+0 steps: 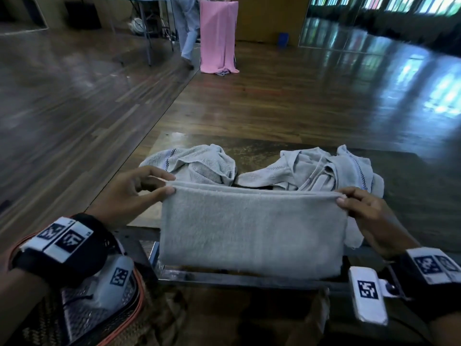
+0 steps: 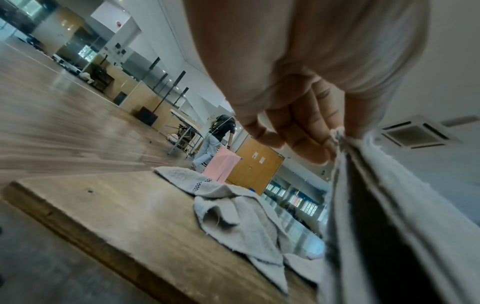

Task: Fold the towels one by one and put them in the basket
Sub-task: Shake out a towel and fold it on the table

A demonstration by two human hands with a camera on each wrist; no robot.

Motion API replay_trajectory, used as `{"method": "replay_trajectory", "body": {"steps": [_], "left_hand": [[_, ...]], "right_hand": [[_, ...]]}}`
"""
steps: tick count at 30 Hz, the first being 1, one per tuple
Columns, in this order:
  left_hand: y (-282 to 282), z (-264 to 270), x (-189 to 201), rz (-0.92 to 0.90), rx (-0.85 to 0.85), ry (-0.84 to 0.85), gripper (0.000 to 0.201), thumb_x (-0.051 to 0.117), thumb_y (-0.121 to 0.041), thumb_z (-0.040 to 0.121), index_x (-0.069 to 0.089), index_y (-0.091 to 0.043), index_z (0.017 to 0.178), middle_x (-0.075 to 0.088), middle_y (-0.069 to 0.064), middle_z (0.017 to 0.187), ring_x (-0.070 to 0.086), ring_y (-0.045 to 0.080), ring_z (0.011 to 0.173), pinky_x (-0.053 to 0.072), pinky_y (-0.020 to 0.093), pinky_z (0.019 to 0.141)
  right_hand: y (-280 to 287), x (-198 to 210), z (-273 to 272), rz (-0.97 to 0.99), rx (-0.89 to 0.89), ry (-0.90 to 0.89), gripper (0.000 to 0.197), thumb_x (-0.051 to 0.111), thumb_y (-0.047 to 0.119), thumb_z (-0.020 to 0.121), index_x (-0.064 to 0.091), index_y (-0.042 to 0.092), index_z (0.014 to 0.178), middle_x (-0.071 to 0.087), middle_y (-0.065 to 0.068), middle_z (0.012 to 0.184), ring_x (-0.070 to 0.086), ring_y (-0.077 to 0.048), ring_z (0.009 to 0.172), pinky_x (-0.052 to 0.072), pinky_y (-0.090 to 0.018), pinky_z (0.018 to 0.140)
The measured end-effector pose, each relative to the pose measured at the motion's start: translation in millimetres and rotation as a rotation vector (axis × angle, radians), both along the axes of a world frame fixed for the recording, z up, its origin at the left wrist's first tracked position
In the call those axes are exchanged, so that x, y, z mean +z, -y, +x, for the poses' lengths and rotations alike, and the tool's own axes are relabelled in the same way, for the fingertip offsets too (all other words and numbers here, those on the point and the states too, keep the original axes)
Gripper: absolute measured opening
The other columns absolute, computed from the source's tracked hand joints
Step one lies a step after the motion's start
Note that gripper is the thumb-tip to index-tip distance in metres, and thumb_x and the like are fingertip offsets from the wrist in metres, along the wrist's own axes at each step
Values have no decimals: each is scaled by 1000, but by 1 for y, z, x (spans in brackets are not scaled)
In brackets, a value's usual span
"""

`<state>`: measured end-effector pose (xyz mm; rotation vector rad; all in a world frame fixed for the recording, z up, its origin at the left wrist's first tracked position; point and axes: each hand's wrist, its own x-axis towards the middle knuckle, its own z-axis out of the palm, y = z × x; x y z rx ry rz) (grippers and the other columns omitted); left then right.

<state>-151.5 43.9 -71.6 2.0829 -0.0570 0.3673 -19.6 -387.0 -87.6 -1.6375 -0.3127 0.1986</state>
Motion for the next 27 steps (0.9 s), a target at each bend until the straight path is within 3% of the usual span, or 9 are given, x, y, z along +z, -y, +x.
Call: {"method": "replay_trajectory", "body": {"steps": [3, 5, 8, 11, 13, 15, 20, 24, 27], "left_hand": [[-1, 12, -7, 1, -22, -103, 18, 67, -29, 76, 65, -23, 93, 73, 7, 89, 69, 8, 80, 56, 17, 69], [0, 21, -16, 129, 21, -88, 12, 67, -17, 81, 63, -15, 93, 69, 13, 86, 67, 15, 75, 55, 22, 67], [4, 36, -35, 385, 102, -51, 9, 64, -14, 85, 62, -11, 94, 70, 7, 82, 65, 22, 72, 55, 39, 70], [5, 48, -53, 621, 201, -106, 20, 59, -21, 87, 60, -18, 107, 69, 2, 99, 64, 22, 88, 51, 35, 80], [4, 54, -62, 744, 131, -122, 30, 61, -22, 85, 58, -23, 115, 63, -3, 114, 59, 19, 100, 46, 36, 87], [3, 59, -67, 852, 11, -104, 28, 61, -25, 84, 61, -28, 112, 61, -7, 116, 56, 15, 105, 42, 34, 87], [4, 67, -74, 896, -54, -154, 24, 51, -26, 91, 64, -24, 111, 62, -3, 116, 55, 19, 108, 44, 35, 87], [7, 74, -69, 846, -33, -219, 22, 53, -19, 90, 64, -8, 106, 60, 10, 109, 55, 27, 97, 47, 39, 83], [7, 76, -65, 858, -17, -285, 19, 52, -19, 89, 61, -8, 102, 57, 8, 106, 54, 26, 92, 46, 38, 79]], "right_hand": [[-6, -6, 15, -181, 4, -53, 14, 58, 5, 87, 68, 14, 88, 72, 7, 71, 65, 1, 67, 51, -10, 60], [-10, -14, 27, -299, 26, -82, 10, 61, 8, 85, 67, 11, 93, 72, 3, 79, 67, 0, 69, 51, -9, 61], [-26, -36, 41, -528, -46, 2, 11, 64, 13, 86, 62, 13, 96, 68, -3, 88, 65, -11, 77, 51, -20, 65], [-50, -57, 50, -797, -157, 197, 18, 67, 15, 81, 57, 21, 94, 59, -3, 92, 57, -19, 85, 48, -35, 79], [-59, -65, 55, -930, -101, 287, 23, 68, 21, 78, 55, 27, 96, 51, 7, 90, 53, -13, 80, 47, -33, 75], [-62, -68, 59, -1039, -21, 330, 19, 66, 27, 80, 53, 33, 92, 45, 15, 85, 50, -8, 76, 46, -32, 73], [-60, -63, 63, -1048, 52, 286, 9, 65, 23, 83, 60, 27, 89, 54, 8, 81, 52, -10, 74, 44, -30, 70], [-61, -58, 59, -1012, 31, 275, 9, 66, 18, 82, 59, 22, 84, 57, 1, 82, 54, -16, 78, 43, -30, 71], [-60, -57, 55, -989, 28, 287, 9, 65, 16, 83, 57, 20, 82, 56, 1, 83, 53, -15, 77, 43, -29, 69]]}}
